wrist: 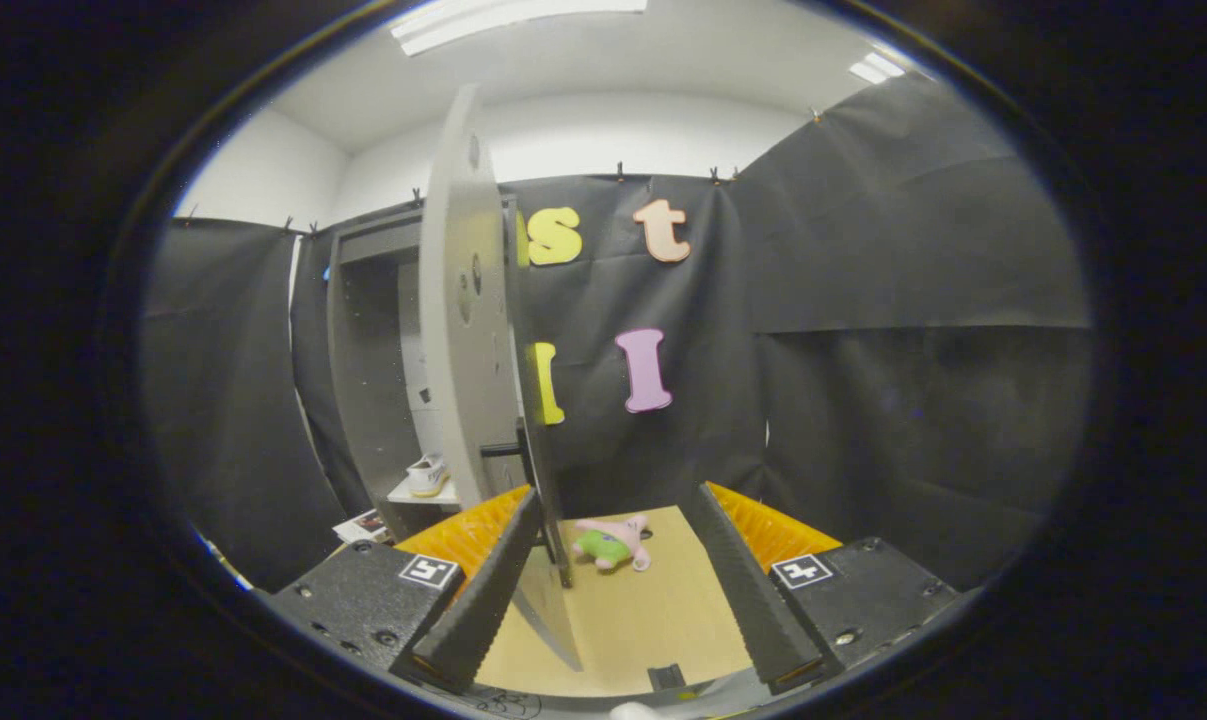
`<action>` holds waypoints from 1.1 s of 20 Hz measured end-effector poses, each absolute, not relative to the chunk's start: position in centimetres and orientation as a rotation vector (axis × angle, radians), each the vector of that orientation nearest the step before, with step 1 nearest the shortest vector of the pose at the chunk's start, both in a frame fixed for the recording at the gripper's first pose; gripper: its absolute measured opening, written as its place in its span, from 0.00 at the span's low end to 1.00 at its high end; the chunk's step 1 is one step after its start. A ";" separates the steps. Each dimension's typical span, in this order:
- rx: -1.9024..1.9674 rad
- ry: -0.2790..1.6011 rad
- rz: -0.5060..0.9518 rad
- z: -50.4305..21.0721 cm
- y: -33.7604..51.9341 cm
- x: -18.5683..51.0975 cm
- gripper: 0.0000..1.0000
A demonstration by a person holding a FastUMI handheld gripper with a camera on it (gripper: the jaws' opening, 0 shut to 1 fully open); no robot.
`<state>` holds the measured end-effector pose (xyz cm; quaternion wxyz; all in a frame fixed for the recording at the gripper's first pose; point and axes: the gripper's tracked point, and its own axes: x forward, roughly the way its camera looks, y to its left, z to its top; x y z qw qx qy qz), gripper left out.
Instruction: Open the shoe cabinet door, grab the shoes and put them into the shoe cabinet, then close the shoe cabinet door.
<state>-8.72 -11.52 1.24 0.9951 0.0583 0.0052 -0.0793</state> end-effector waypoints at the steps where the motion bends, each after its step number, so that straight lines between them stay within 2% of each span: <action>1: 0.114 0.016 -0.141 1.3 -12.0 -7.5 0.99; 10: 0.081 0.052 0.066 0.5 -11.5 0.6 0.99; 22: 0.013 0.080 0.208 0.9 -8.9 1.3 0.97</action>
